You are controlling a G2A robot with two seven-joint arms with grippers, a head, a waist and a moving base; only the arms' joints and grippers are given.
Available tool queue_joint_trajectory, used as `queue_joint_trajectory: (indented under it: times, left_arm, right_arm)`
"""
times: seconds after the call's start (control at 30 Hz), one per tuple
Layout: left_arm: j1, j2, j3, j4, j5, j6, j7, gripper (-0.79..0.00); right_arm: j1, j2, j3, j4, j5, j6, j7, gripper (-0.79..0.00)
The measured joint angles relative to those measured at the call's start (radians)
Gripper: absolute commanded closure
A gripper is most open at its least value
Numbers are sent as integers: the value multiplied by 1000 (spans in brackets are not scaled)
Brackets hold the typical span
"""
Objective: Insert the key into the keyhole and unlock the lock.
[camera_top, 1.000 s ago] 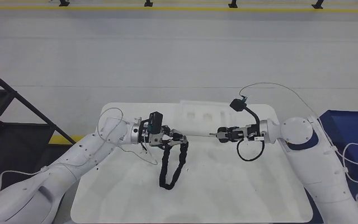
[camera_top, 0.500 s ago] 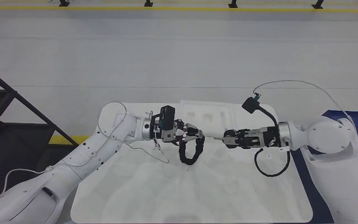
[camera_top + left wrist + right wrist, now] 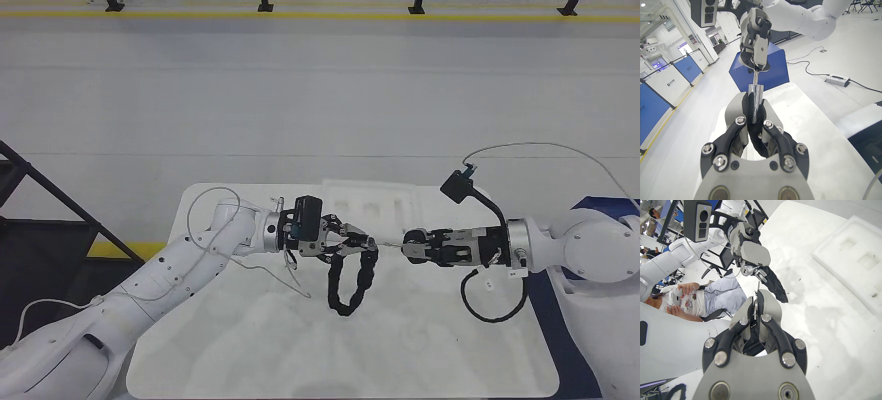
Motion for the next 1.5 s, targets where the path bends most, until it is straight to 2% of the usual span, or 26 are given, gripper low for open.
queue_joint_trajectory:
  times: [0.3,0.43,0.63,0.83,1.0,1.23,1.5]
  left_arm:
    - [3,0,-1,-1,-1,2,-3,0]
    - [33,4,-21,-28,4,35,-57,0]
    - [56,4,-51,-43,63,99,-71,0]
    - [56,-14,-48,-23,117,132,-26,0]
    - [43,-36,-38,2,137,123,12,0]
    - [22,-64,-27,37,171,119,44,0]
    - [17,-86,-24,60,200,121,45,0]
  right_arm:
    - [0,0,0,0,0,0,0,0]
    - [-3,0,-2,-3,-4,3,-6,0]
    - [-9,11,-4,-105,-83,108,3,0]
    - [-7,22,-1,-230,-155,202,26,0]
    - [-7,31,-10,-292,-238,274,31,0]
    - [0,38,-36,-316,-314,352,15,0]
    - [16,43,-67,-315,-336,393,19,0]
